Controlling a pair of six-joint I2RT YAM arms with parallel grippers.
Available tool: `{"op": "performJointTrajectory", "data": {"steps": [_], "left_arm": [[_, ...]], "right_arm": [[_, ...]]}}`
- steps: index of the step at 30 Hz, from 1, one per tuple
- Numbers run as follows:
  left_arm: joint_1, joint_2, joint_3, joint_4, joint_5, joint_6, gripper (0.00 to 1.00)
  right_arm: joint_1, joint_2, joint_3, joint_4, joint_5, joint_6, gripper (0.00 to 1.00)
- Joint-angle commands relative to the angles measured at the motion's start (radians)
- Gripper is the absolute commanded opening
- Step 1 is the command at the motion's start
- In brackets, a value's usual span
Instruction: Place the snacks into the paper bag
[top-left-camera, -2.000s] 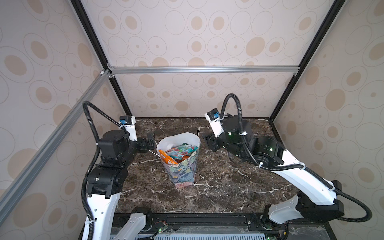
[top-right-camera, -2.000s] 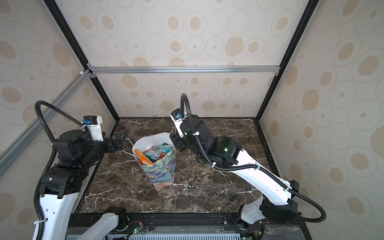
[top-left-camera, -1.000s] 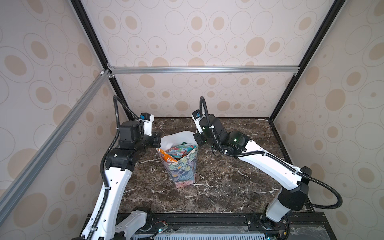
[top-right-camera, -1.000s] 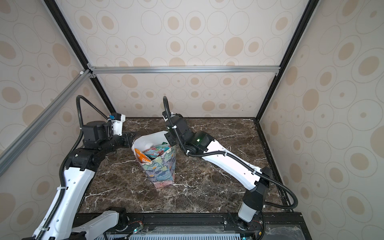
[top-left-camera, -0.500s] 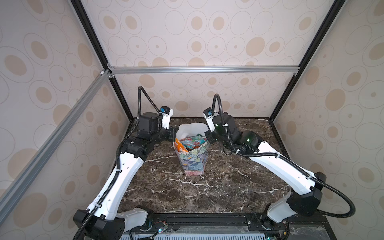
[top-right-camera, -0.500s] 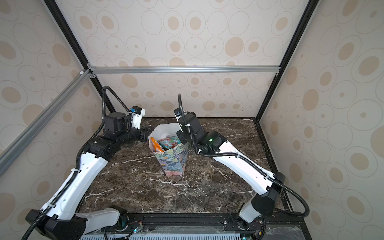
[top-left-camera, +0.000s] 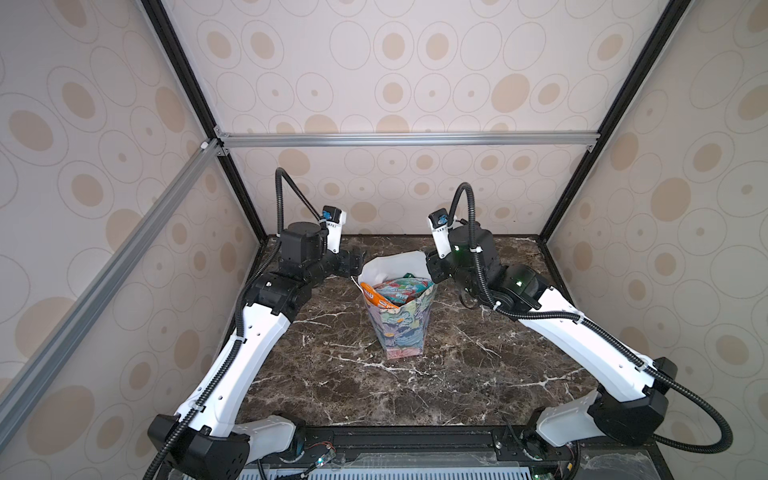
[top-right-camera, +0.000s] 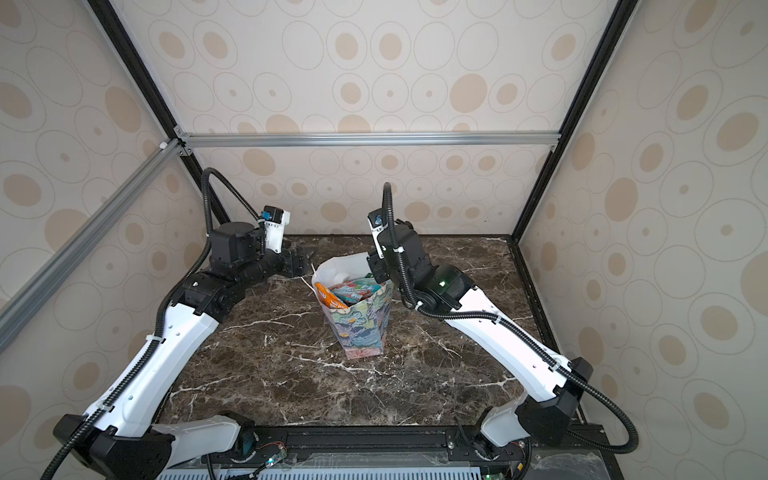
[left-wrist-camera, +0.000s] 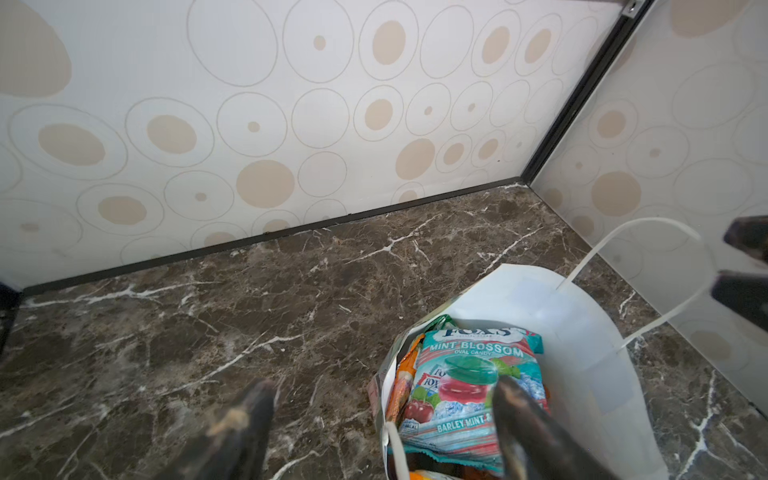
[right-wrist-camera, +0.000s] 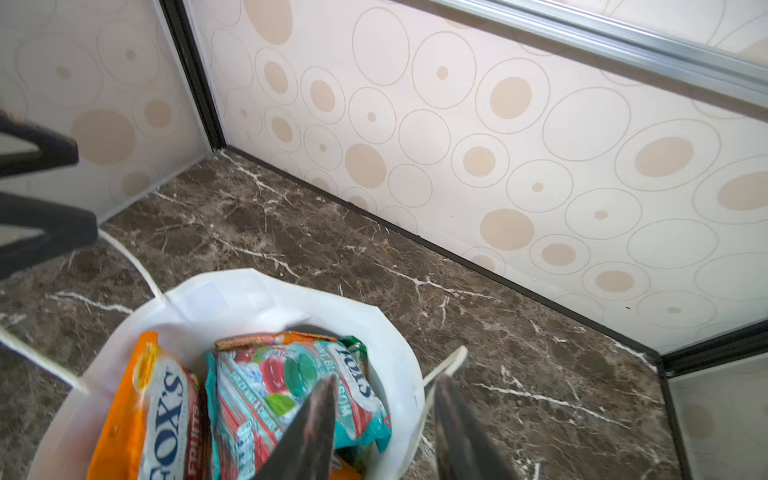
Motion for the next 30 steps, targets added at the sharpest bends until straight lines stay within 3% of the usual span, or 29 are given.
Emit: {"op": "performJointTrajectory", "data": {"steps": [1, 5, 8, 13, 16, 19, 24, 30], "left_arm": [[-0.005, -0.039, 0.093, -0.027, -0.102, 0.013, 1.0], [-0.005, -0.098, 0.13, -0.081, -0.234, 0.007, 1.0], [-0.003, -0.17, 0.107, -0.095, -0.404, 0.009, 1.0], [0.021, -0.296, -0.164, 0.011, -0.802, 0.007, 1.0], [0.079, -0.345, -0.404, 0.146, -0.823, -0.025, 1.0], [0.213, -0.31, -0.473, 0.155, -0.689, -0.13, 1.0], [0.233, -0.327, -0.671, 0.346, -0.771, -0.264, 1.0], [0.237, -0.28, -1.055, 0.858, -0.899, -0.104, 1.0]], "right_arm": [[-0.004, -0.051, 0.029, -0.024, -0.009, 0.007, 0.48], [-0.01, -0.122, 0.011, -0.059, 0.033, 0.004, 0.52], [-0.055, -0.188, -0.034, -0.097, 0.048, 0.026, 0.55], [-0.206, -0.353, -0.242, -0.101, 0.066, 0.092, 0.58], [-0.325, -0.447, -0.41, -0.085, 0.103, 0.143, 0.64], [-0.457, -0.52, -0.565, -0.062, 0.078, 0.181, 0.68], [-0.6, -0.58, -0.789, 0.072, 0.022, 0.227, 0.78], [-0.636, -0.51, -1.094, 0.416, 0.073, 0.198, 0.93]]}}
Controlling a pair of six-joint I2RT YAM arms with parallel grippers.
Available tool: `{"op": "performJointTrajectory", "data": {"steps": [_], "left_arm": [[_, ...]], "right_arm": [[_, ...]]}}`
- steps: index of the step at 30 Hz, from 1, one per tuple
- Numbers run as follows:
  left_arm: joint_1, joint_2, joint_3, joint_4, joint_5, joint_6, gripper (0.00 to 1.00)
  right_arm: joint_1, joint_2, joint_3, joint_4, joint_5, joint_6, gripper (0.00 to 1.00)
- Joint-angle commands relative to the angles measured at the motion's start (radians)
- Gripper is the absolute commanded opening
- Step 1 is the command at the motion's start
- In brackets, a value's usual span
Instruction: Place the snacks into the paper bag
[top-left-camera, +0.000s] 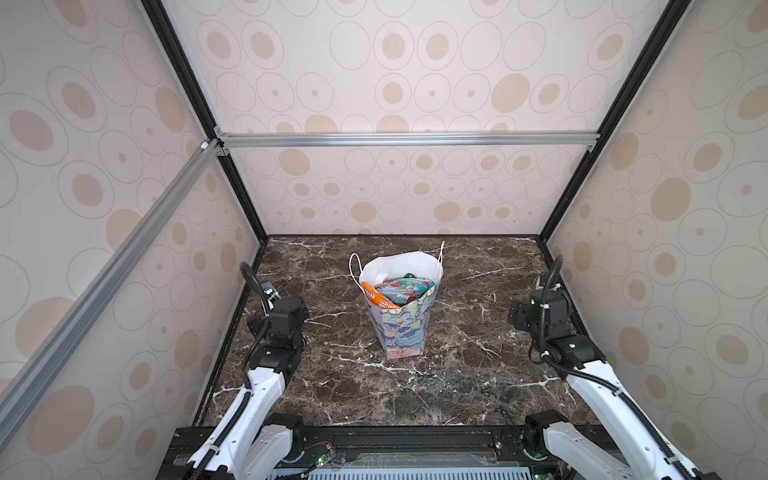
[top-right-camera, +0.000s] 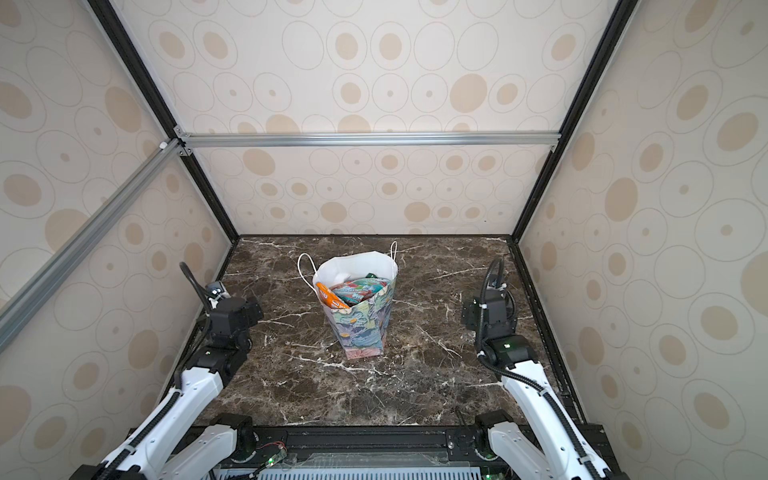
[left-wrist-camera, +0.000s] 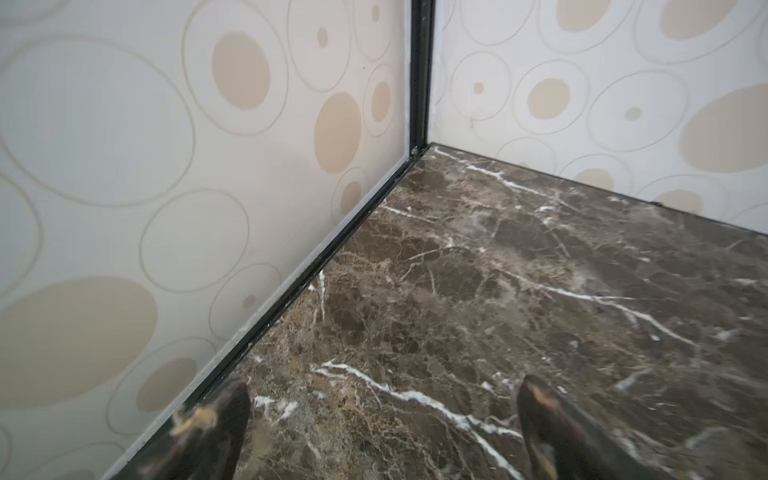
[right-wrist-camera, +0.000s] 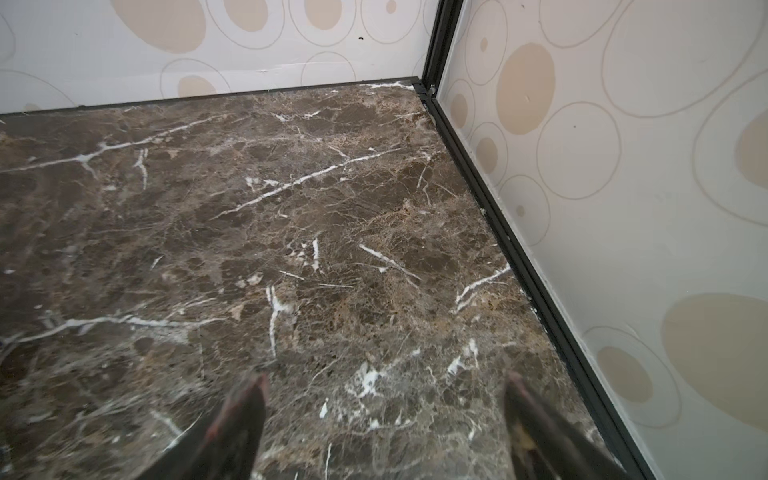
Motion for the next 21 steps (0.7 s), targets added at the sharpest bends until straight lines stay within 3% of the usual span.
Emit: {"op": "performJointTrajectory", "data": {"steps": [1, 9, 12, 17, 21], "left_arm": [[0.012, 0.066, -0.113, 0.35, -0.091, 0.061, 1.0], [0.095, 0.273, -0.244, 0.764, 0.097, 0.14, 1.0], [0.106, 0.324, -0.247, 0.875, 0.25, 0.212, 1.0], [0.121, 0.391, -0.307, 1.134, 0.417, 0.216, 1.0], [0.122, 0.506, -0.293, 1.246, 0.47, 0.258, 1.0]], "right_arm": [[-0.019, 0.066, -0.131, 0.261, 0.025, -0.014, 0.93], [-0.047, 0.224, -0.292, 0.701, -0.026, -0.095, 0.94], [-0.06, 0.319, -0.326, 0.896, -0.091, -0.142, 0.95], [-0.065, 0.431, -0.304, 1.051, -0.165, -0.183, 0.95], [-0.069, 0.443, -0.27, 0.995, -0.175, -0.184, 0.94]]}}
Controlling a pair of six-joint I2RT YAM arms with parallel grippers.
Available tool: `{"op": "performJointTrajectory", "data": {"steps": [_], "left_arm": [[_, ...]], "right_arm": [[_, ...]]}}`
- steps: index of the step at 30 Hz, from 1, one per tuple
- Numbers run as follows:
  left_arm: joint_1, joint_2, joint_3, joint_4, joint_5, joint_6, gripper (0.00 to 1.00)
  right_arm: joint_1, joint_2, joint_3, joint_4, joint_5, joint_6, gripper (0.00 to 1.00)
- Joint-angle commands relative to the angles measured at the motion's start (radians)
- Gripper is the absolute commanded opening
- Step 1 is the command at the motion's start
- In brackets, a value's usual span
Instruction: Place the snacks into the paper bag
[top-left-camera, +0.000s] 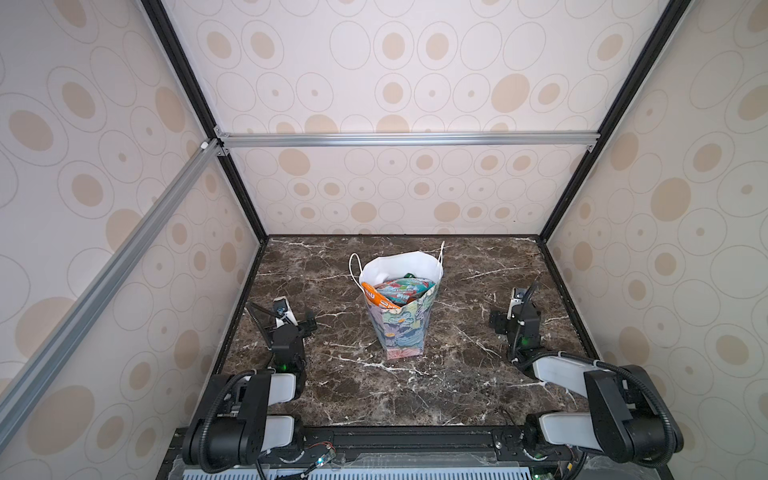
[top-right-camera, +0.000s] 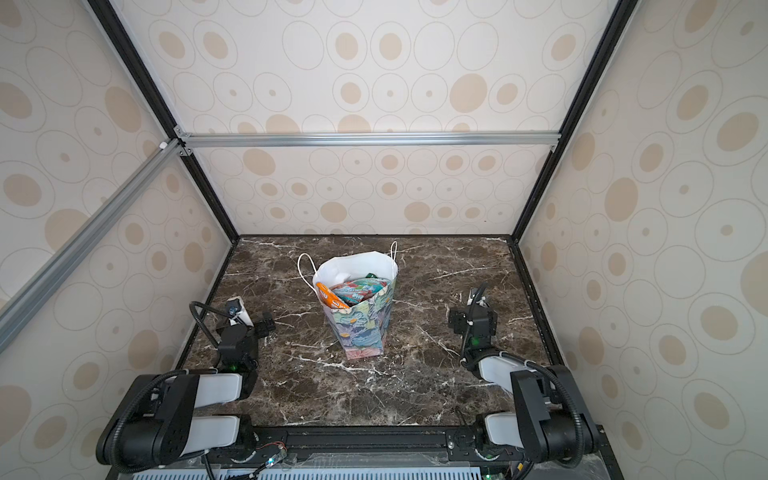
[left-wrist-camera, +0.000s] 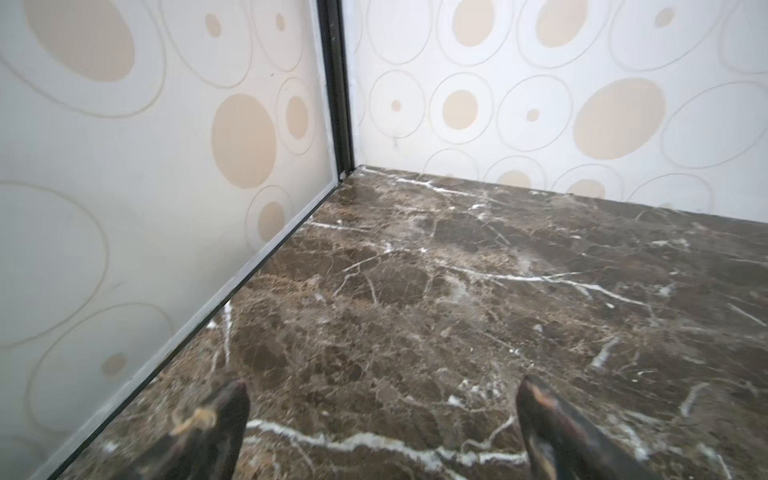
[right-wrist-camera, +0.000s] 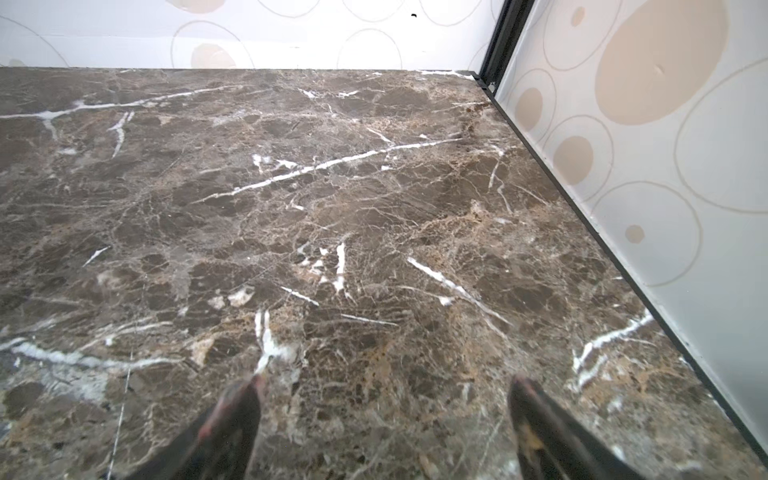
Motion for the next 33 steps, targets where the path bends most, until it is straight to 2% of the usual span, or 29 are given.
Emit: {"op": "performJointTrajectory", "data": {"steps": [1, 3, 5, 6, 10, 12, 15, 16, 17, 19, 20, 22, 25, 27, 33], "left_arm": [[0.008, 0.111, 0.01, 0.231, 0.118, 0.06, 1.0], [0.008, 0.2, 0.049, 0.271, 0.153, 0.077, 1.0], [0.007, 0.183, 0.118, 0.092, 0.171, 0.085, 1.0], [0.005, 0.195, 0.108, 0.133, 0.17, 0.086, 1.0], [0.006, 0.189, 0.109, 0.118, 0.173, 0.088, 1.0], [0.004, 0.187, 0.108, 0.118, 0.172, 0.089, 1.0], [0.003, 0.189, 0.108, 0.121, 0.17, 0.089, 1.0], [0.003, 0.189, 0.108, 0.12, 0.171, 0.089, 1.0], [0.003, 0.189, 0.109, 0.119, 0.17, 0.09, 1.0], [0.0, 0.189, 0.108, 0.12, 0.169, 0.091, 1.0], [0.001, 0.189, 0.11, 0.119, 0.168, 0.092, 1.0], [0.0, 0.189, 0.111, 0.115, 0.168, 0.094, 1.0], [-0.001, 0.189, 0.113, 0.116, 0.165, 0.095, 1.0], [-0.003, 0.189, 0.113, 0.113, 0.165, 0.095, 1.0], [-0.004, 0.19, 0.113, 0.113, 0.163, 0.095, 1.0]], "right_arm": [[-0.007, -0.002, 0.014, 0.096, -0.037, -0.036, 0.94], [-0.007, -0.008, 0.009, 0.1, -0.05, -0.046, 0.94], [-0.007, -0.008, 0.004, 0.112, -0.064, -0.053, 0.94], [-0.007, -0.007, 0.005, 0.11, -0.08, -0.062, 0.94], [-0.007, 0.033, 0.047, 0.085, -0.085, -0.078, 0.94], [-0.006, 0.044, 0.041, 0.101, -0.106, -0.103, 0.89], [-0.006, 0.192, -0.071, 0.48, -0.103, -0.125, 0.9], [-0.007, 0.246, -0.074, 0.554, -0.108, -0.134, 0.91], [-0.005, 0.258, -0.058, 0.553, -0.097, -0.138, 0.92], [-0.008, 0.195, 0.032, 0.268, -0.027, -0.078, 0.95], [-0.013, 0.211, 0.058, 0.24, -0.02, -0.072, 1.0], [-0.015, 0.235, 0.023, 0.356, -0.025, -0.094, 1.0], [-0.017, 0.207, 0.047, 0.254, -0.073, -0.093, 1.0], [-0.016, 0.223, 0.041, 0.295, -0.069, -0.097, 1.0], [-0.016, 0.216, 0.046, 0.274, -0.07, -0.094, 1.0]]}}
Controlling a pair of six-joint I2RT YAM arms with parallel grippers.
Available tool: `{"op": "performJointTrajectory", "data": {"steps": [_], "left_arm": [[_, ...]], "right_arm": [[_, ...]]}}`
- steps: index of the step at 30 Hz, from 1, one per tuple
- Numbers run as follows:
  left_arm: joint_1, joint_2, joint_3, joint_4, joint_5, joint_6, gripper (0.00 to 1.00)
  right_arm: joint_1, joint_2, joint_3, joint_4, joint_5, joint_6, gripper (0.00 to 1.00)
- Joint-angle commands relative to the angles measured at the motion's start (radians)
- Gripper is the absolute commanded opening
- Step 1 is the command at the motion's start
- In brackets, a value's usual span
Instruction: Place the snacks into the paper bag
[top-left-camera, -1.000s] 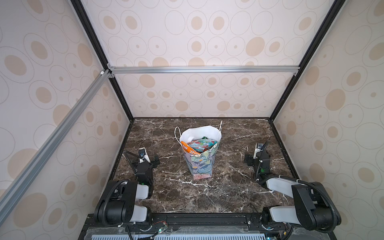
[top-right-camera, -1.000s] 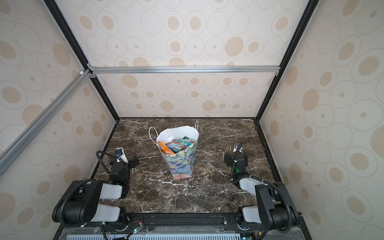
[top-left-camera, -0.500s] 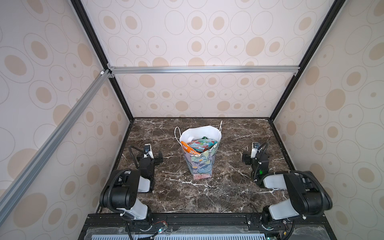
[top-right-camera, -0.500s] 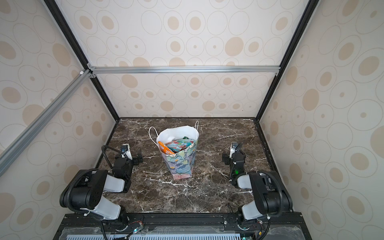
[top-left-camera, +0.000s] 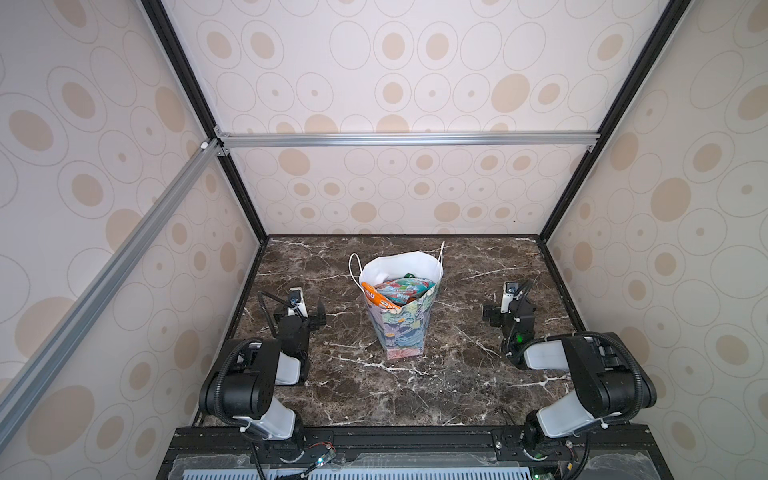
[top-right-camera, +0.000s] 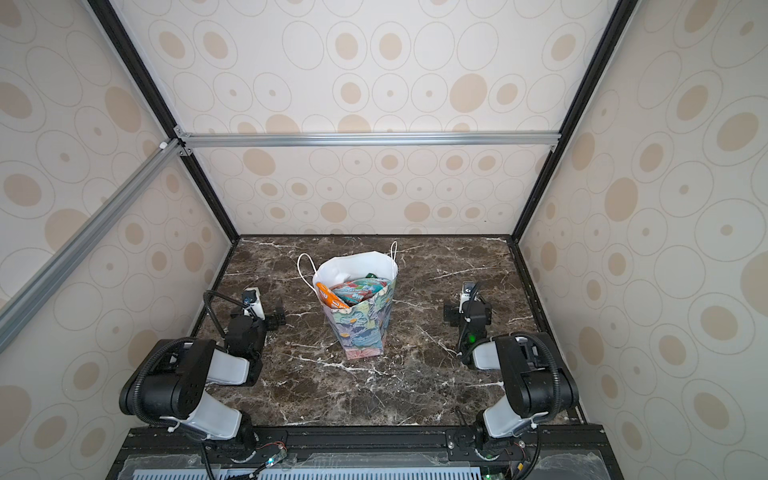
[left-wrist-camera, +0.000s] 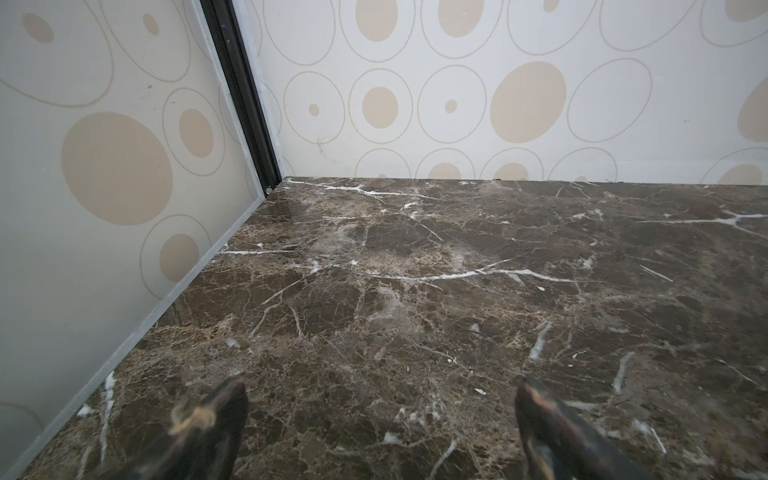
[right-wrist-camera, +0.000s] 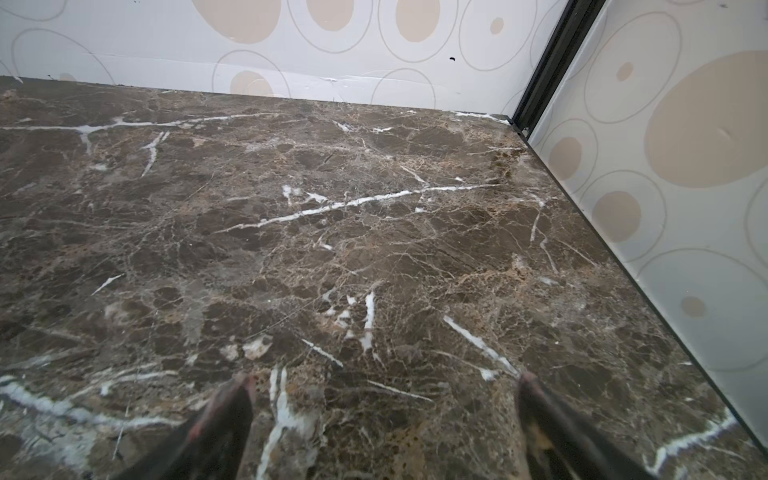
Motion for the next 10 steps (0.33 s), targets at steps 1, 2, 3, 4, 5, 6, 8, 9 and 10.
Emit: {"op": "performJointTrajectory", "data": {"steps": [1, 2, 3, 4, 5, 6, 8, 9, 10], "left_arm": [[-0.002, -0.004, 0.023, 0.018, 0.003, 0.021, 1.0], [-0.002, -0.004, 0.022, 0.017, 0.003, 0.021, 1.0], [-0.002, -0.004, 0.022, 0.018, 0.003, 0.022, 1.0], [-0.002, -0.004, 0.023, 0.016, 0.002, 0.021, 1.0], [-0.003, -0.003, 0.027, 0.009, 0.003, 0.023, 1.0], [-0.003, -0.002, 0.028, 0.009, 0.002, 0.023, 1.0], [-0.003, -0.003, 0.027, 0.009, 0.003, 0.023, 1.0], [-0.004, -0.004, 0.025, 0.011, 0.003, 0.023, 1.0], [-0.003, -0.005, 0.024, 0.013, 0.003, 0.023, 1.0]], "right_arm": [[-0.004, -0.01, 0.014, -0.006, 0.0, -0.004, 1.0], [-0.003, -0.011, 0.014, -0.006, 0.0, -0.003, 1.0], [-0.003, -0.011, 0.014, -0.006, 0.0, -0.004, 1.0], [-0.003, -0.01, 0.014, -0.006, 0.0, -0.003, 1.0], [-0.003, -0.01, 0.014, -0.006, 0.0, -0.004, 1.0], [-0.003, -0.01, 0.014, -0.006, 0.0, -0.004, 1.0], [-0.004, -0.01, 0.013, -0.007, -0.002, -0.004, 1.0], [-0.004, -0.011, 0.014, -0.007, -0.002, -0.004, 1.0], [-0.004, -0.011, 0.014, -0.007, -0.001, -0.003, 1.0]]}}
